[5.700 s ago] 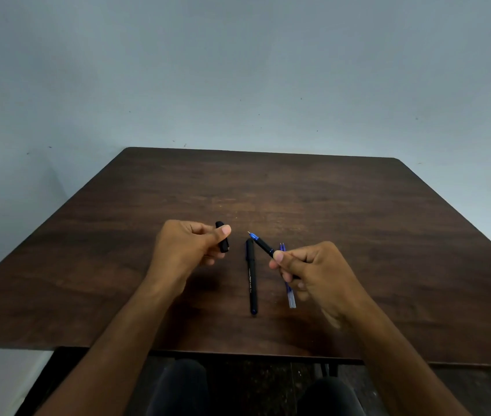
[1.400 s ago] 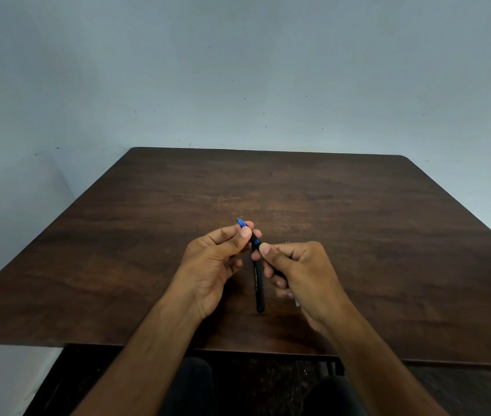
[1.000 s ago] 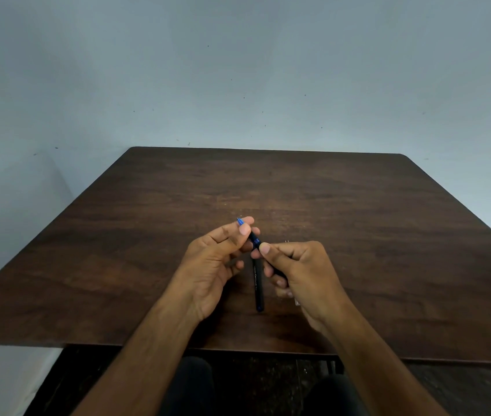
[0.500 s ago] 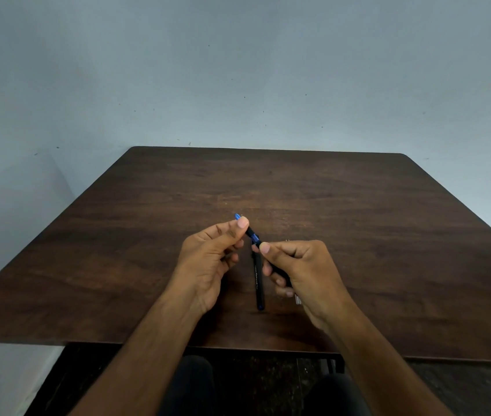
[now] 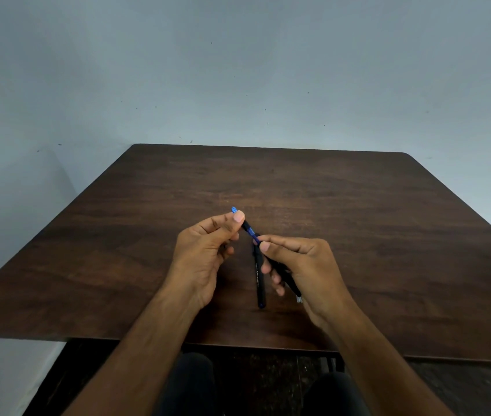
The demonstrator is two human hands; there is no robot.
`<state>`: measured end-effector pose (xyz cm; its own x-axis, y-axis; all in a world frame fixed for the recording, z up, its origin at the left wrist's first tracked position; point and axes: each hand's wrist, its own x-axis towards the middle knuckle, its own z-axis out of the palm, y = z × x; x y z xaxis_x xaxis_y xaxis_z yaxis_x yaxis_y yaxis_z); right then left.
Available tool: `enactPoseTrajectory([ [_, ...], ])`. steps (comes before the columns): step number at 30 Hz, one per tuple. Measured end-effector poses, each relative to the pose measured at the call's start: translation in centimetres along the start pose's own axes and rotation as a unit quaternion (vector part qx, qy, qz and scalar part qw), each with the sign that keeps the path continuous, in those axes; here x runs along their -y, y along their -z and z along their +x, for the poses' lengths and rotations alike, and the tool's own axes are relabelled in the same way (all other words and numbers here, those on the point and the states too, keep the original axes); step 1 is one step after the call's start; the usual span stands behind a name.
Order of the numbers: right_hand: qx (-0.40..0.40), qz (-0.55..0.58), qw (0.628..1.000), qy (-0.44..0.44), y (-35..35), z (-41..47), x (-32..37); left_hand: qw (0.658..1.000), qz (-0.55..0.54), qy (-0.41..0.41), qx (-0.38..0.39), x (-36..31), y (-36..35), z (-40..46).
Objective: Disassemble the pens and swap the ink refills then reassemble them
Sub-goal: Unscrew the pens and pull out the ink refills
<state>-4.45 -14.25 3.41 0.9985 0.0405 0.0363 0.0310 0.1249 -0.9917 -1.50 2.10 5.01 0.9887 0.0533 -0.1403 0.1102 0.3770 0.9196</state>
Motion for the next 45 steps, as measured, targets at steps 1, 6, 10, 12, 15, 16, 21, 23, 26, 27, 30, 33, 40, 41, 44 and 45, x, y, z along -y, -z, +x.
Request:
enactPoseTrajectory([
  [1, -0.001, 0.004, 1.000, -0.003, 0.0, 0.0, 0.0, 1.000, 0.000, 0.000, -0.001, -0.1, 0.0, 0.0],
  [6, 0.003, 0.000, 1.000, -0.011, -0.1, 0.0, -0.1, 1.000, 0.000, -0.013, -0.019, -0.7, 0.6, 0.3],
  [10, 0.004, -0.001, 1.000, -0.012, 0.0, 0.1, -0.2, 0.999, -0.003, -0.028, -0.035, -1.5, 1.5, 0.7],
  [12, 0.003, -0.001, 1.000, -0.012, 0.0, 0.0, -0.2, 0.999, 0.000, -0.029, -0.043, -1.8, 1.8, 0.8],
  [15, 0.003, -0.004, 1.000, -0.015, 0.0, 0.1, -0.3, 0.997, 0.055, -0.027, -0.057, -2.0, 2.6, 0.9],
  [16, 0.003, -0.006, 1.000, -0.016, 0.0, 0.1, -0.3, 0.994, 0.091, -0.028, -0.058, -2.0, 2.8, 0.9],
  [21, -0.003, 0.003, 1.000, -0.018, -0.3, 0.2, -0.4, 0.957, 0.284, -0.044, -0.045, -1.3, 3.7, 0.9],
  [23, -0.004, 0.002, 1.000, -0.021, -0.3, 0.3, -0.3, 0.935, 0.352, -0.025, -0.035, -1.0, 3.9, 0.8],
  [26, -0.005, 0.000, 1.000, -0.021, -0.4, 0.3, -0.3, 0.881, 0.470, -0.006, -0.049, -0.8, 3.8, 0.6],
  [27, -0.006, -0.001, 1.000, -0.020, -0.4, 0.3, -0.3, 0.862, 0.505, -0.005, -0.054, -0.8, 3.6, 0.5],
  [30, -0.009, -0.004, 1.000, -0.021, -0.4, 0.3, -0.4, 0.826, 0.562, 0.002, -0.053, -0.8, 3.0, 0.2],
  [33, -0.011, 0.001, 1.000, -0.021, -0.3, 0.2, -0.5, 0.807, 0.588, 0.006, -0.052, -0.8, 2.6, 0.0],
  [40, -0.014, 0.001, 1.000, -0.026, -0.1, 0.1, -0.7, 0.794, 0.604, 0.007, -0.065, -0.6, 2.0, -0.2],
  [41, -0.014, 0.003, 1.000, -0.027, -0.1, 0.1, -0.7, 0.793, 0.605, 0.009, -0.067, -0.6, 2.0, -0.2],
  [44, -0.011, 0.003, 1.000, -0.026, -0.2, 0.1, -0.8, 0.794, 0.604, 0.020, -0.068, -0.6, 1.9, -0.2],
  [45, -0.011, 0.005, 1.000, -0.026, -0.1, 0.2, -0.8, 0.794, 0.604, 0.023, -0.068, -0.6, 1.9, -0.2],
])
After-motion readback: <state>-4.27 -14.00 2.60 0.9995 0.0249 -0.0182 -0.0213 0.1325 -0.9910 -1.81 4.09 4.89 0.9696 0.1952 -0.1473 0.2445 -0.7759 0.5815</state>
